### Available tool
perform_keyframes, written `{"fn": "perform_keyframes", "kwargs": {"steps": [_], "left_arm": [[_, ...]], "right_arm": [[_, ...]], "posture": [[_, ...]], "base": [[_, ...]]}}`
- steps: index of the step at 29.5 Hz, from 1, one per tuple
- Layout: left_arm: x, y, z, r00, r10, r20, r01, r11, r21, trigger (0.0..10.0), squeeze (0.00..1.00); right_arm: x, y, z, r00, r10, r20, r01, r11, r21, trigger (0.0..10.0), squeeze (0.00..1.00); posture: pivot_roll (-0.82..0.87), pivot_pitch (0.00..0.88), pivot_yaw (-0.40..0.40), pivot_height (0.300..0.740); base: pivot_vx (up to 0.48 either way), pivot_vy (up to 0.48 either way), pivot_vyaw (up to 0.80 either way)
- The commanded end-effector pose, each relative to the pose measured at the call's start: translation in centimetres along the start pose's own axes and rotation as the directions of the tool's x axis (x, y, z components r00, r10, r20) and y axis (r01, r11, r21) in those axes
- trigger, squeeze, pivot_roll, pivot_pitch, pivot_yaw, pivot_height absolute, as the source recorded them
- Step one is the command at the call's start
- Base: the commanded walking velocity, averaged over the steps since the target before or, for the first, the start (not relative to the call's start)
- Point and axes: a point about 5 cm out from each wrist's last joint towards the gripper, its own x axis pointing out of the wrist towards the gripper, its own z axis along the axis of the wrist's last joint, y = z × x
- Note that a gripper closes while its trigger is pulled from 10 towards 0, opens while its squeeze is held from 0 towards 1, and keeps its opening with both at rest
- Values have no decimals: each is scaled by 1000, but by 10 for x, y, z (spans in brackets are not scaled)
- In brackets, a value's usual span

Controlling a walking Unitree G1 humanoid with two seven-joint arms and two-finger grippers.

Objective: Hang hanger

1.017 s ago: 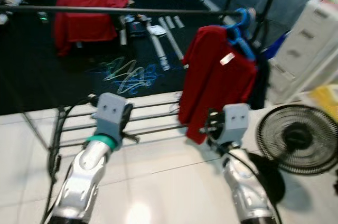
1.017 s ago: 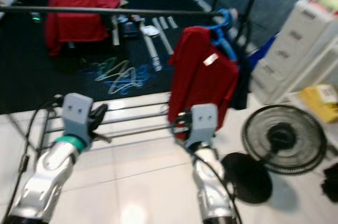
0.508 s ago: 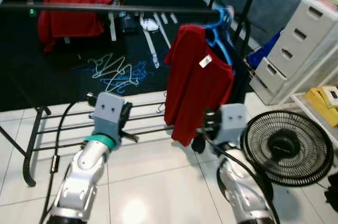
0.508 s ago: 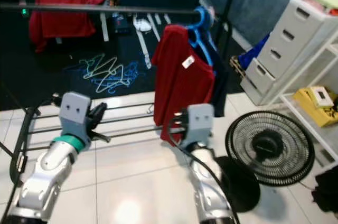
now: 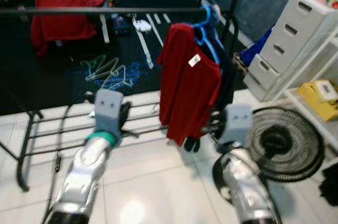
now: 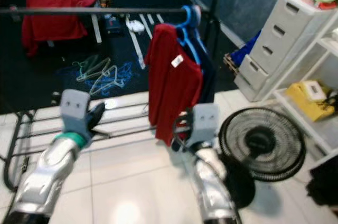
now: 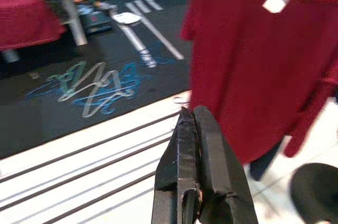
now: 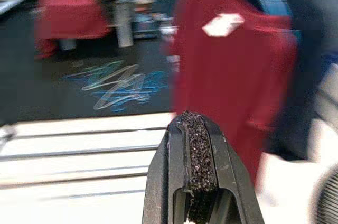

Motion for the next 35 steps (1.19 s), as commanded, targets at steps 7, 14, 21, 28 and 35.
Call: {"fn": "perform_keyframes", "kwargs": {"steps": [7, 14, 21, 28, 35], "left_arm": [[-9, -15, -2, 990, -137, -39, 139, 990, 37, 10000, 0], [-20, -13, -1, 974, -223, -44, 225, 974, 41, 10000, 0], [-19, -15, 18, 944, -328, -19, 323, 915, 243, 10000, 0], [-14, 2, 44, 960, -276, 44, 235, 880, 413, 10000, 0], [-13, 65, 20, 986, 141, 89, -161, 944, 289, 10000, 0]], "right_arm": [[-2, -3, -3, 1000, -10, -20, 10, 1000, -6, 10000, 0], [-3, 1, 6, 1000, 19, 8, -18, 999, -34, 10000, 0], [-3, -2, 26, 994, 94, 52, -87, 987, -132, 10000, 0], [-7, -3, 18, 974, 224, -39, -227, 968, -107, 10000, 0], [18, 11, 32, 988, 137, 73, -132, 988, -76, 10000, 0]], "posture": [[-28, 40, 24, 740], [-56, 42, -1, 740], [-38, 48, -8, 740], [23, 34, -28, 740], [16, 17, -15, 740]], "base": [[0, 0, 0], [0, 0, 0], [0, 0, 0], [0, 0, 0], [0, 0, 0]]}}
